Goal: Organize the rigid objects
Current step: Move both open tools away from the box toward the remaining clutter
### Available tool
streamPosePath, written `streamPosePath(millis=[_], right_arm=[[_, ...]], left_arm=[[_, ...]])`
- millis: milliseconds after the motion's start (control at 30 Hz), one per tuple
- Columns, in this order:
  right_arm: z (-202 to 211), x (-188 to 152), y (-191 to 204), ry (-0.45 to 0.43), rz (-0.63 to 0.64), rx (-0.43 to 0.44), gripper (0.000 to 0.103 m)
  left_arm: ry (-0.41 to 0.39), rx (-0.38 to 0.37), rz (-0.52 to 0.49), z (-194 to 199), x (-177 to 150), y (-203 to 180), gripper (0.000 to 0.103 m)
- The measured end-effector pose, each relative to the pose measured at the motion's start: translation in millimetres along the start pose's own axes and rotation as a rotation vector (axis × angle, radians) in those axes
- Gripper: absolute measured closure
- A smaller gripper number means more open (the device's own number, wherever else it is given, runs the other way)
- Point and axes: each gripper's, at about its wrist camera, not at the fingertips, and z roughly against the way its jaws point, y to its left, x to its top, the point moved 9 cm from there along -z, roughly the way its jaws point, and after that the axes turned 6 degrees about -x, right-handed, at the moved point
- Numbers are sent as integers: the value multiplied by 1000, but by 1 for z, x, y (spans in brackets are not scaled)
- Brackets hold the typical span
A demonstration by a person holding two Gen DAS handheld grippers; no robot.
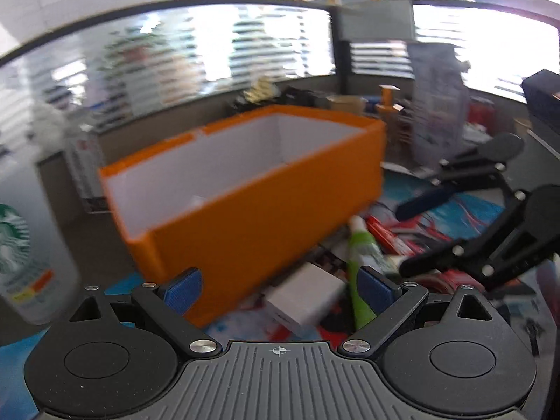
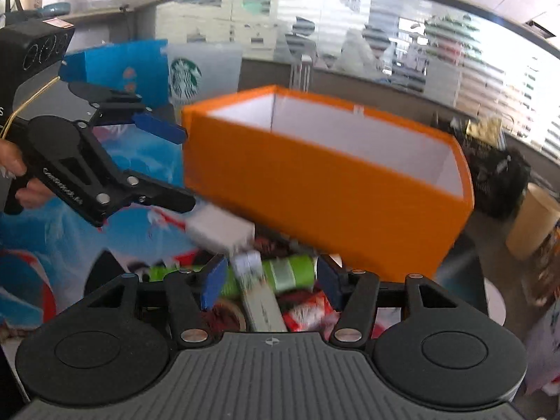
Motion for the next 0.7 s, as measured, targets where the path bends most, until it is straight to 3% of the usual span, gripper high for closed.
streamPosePath(millis=[133, 267, 433, 567, 700], right_arm=[[-2, -7, -3, 5, -9, -8, 49], [-4, -6, -3, 3, -36, 4, 49], [-4, -9, -8, -5, -84, 9, 41], [-2, -10, -13, -11, -113, 6, 40], [-3, -12, -17, -6, -115, -6, 40]], left_arm=[[31, -58, 21, -14, -8, -3, 7], [43, -173, 96, -24, -9, -4, 7], [48, -197, 124, -35, -11, 0, 9], [47, -190, 123, -39, -14, 1, 31], [38, -216, 130, -38, -16, 0, 40]])
